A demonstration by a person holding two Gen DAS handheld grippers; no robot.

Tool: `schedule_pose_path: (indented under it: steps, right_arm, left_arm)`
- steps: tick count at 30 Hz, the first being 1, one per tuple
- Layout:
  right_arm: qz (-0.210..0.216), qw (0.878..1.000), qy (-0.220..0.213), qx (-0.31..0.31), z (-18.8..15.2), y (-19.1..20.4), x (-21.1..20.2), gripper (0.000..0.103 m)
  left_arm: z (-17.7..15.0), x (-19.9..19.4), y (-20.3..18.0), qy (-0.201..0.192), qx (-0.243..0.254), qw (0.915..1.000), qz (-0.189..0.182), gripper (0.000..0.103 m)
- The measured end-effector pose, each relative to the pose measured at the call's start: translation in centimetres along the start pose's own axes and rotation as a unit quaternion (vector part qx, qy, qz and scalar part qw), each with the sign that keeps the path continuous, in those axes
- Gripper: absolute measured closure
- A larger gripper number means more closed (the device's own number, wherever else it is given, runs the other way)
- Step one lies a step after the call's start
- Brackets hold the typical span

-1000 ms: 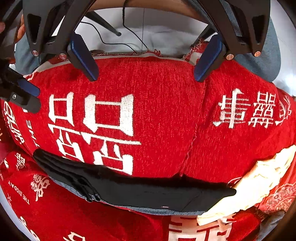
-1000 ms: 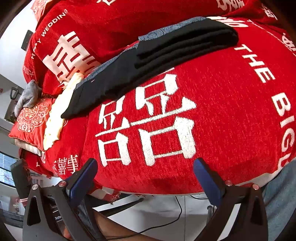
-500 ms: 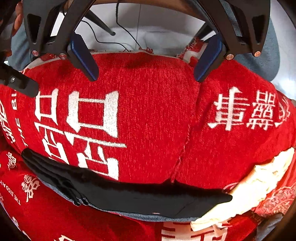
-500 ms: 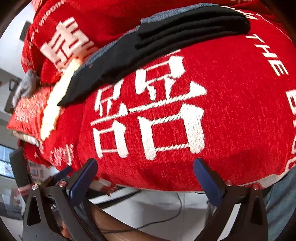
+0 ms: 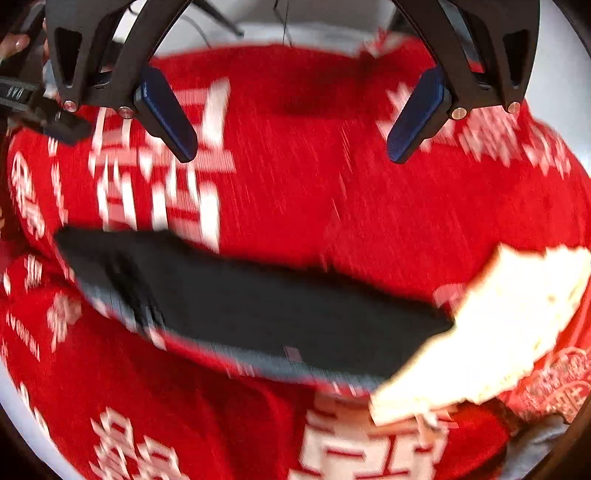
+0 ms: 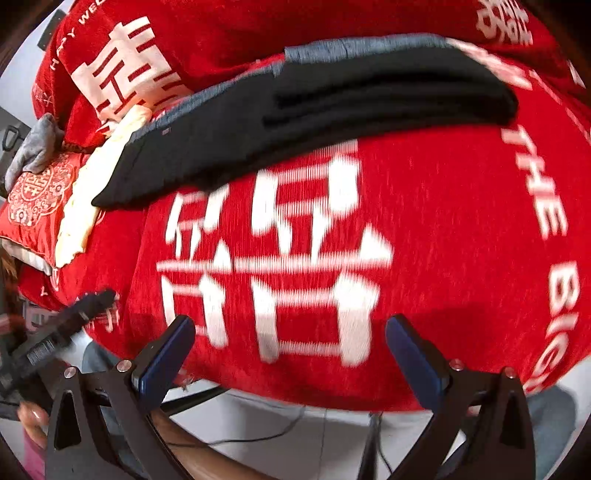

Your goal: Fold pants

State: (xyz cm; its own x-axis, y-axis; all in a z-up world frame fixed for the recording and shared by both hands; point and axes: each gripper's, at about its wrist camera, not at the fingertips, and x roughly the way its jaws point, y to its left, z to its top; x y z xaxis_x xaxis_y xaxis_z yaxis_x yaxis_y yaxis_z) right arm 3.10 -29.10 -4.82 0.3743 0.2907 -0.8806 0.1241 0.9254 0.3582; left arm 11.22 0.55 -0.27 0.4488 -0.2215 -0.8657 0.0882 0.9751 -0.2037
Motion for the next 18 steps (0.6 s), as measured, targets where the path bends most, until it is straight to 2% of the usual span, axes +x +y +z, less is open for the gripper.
schedule_pose_path:
  steps: [2, 4, 8, 13, 18]
  right_arm:
    - [-0.006, 1.0, -0.011, -0.014, 1.7, 0.5, -0.4, 0.0]
    - [-0.008, 0.999, -0.024, -0.026, 3.5, 1.1, -0.8, 0.0]
    - [0.006, 0.998, -0.037, -0.048, 6.0, 2.8, -0.7, 0.0]
    - [0.043, 0.997, -0.011, -0.063, 6.8, 4.4, 2.3, 0.0]
    - [0.071, 0.995, 0.02, -0.066, 6.5, 5.0, 5.0, 0.0]
  left_arm:
    - [2.3, -0.5, 1.7, -0.025, -0.024, 0.9991, -0.024, 0.0]
    - [4.6, -0.4, 3.7, -0.043, -0.055, 0.9955, -0.064, 0.0]
    - [7.2, 2.5, 7.3, -0.04, -0.114, 0.9833, -0.136, 0.0]
    - [8.2, 6.4, 8.8, -0.024, -0.173, 0.9726, -0.153, 0.0]
    - [8.4, 8.2, 9.6, -0.032, -0.197, 0.9668, -0.159, 0.0]
